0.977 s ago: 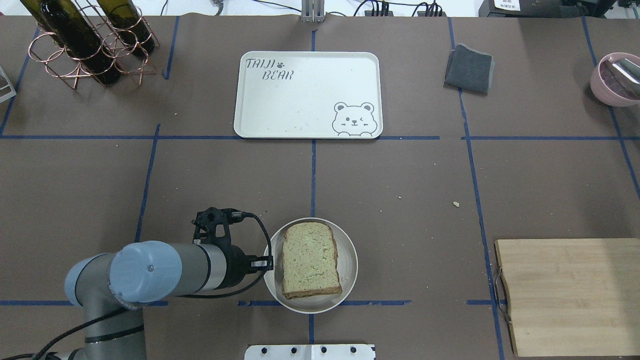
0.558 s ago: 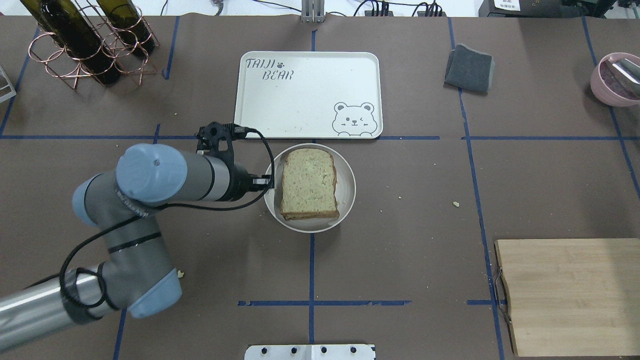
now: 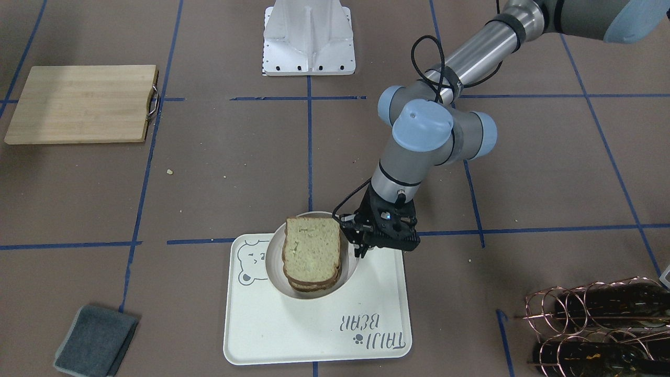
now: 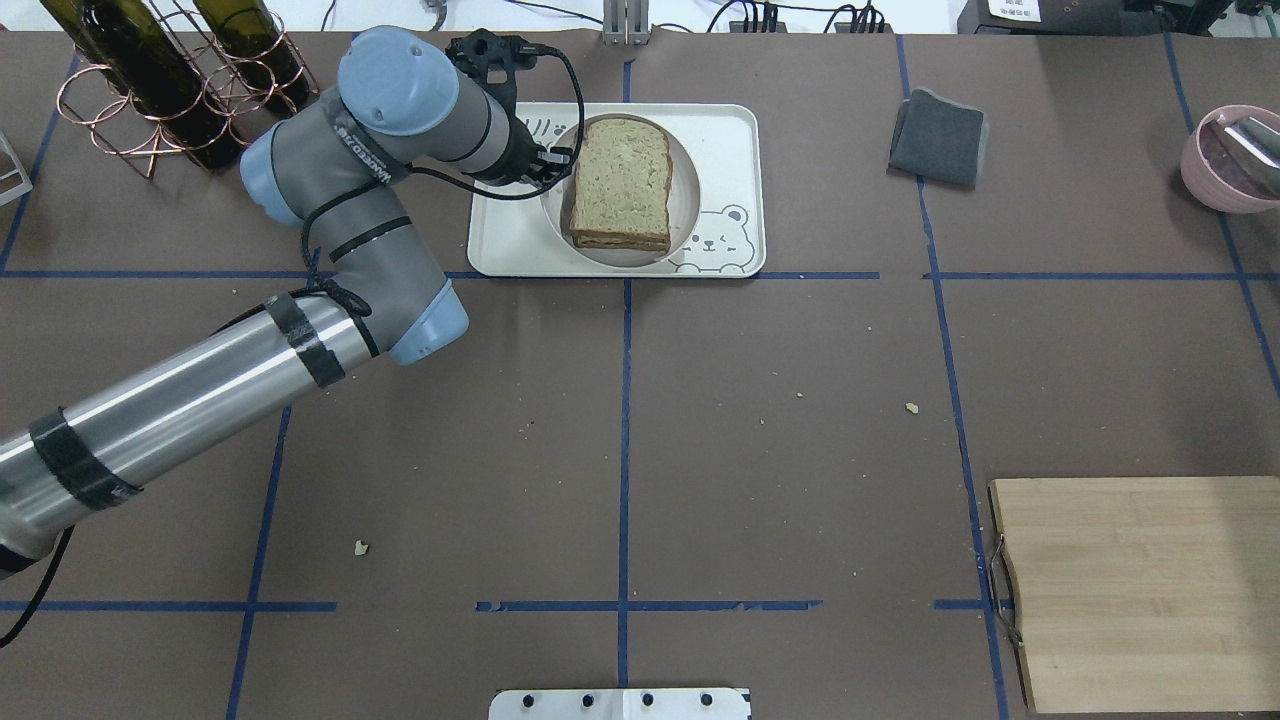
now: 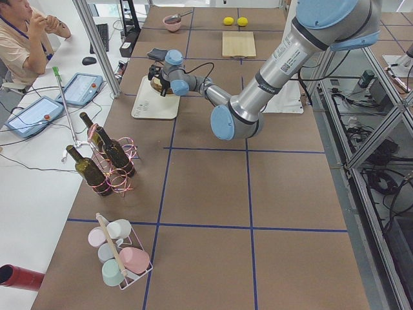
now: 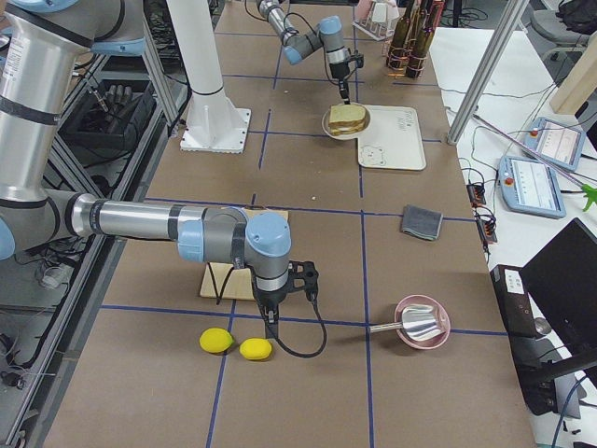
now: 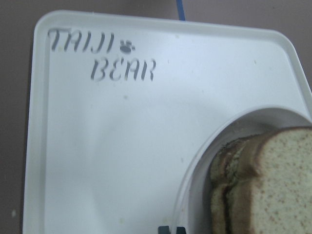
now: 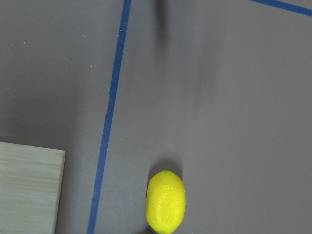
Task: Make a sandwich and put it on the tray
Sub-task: 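Slide the plate with the left gripper onto the white bear tray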
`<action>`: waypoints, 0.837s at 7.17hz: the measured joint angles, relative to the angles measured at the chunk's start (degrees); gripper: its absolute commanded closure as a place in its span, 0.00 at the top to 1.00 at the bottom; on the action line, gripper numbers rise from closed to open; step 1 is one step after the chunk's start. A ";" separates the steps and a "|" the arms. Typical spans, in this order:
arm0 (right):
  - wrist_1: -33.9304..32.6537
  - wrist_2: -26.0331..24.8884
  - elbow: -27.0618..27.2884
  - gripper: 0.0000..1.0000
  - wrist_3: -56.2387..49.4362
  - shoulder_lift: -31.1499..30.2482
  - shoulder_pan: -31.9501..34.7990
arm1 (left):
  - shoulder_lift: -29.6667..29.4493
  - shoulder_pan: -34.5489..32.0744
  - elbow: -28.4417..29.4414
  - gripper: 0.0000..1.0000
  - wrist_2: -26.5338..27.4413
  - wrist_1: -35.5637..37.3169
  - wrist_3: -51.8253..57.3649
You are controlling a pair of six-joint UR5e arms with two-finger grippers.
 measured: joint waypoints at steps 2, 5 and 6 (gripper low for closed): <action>0.00 0.00 -0.36 1.00 0.06 0.19 0.01 | -2.61 -0.50 7.46 0.99 0.11 -4.15 1.03; 0.00 0.10 -0.77 1.00 0.01 0.19 0.02 | -0.60 -0.63 4.40 1.00 0.09 -4.31 6.44; 0.00 0.16 -0.79 1.00 0.10 0.23 0.02 | 2.81 -1.58 -2.07 1.00 -0.34 -0.93 8.96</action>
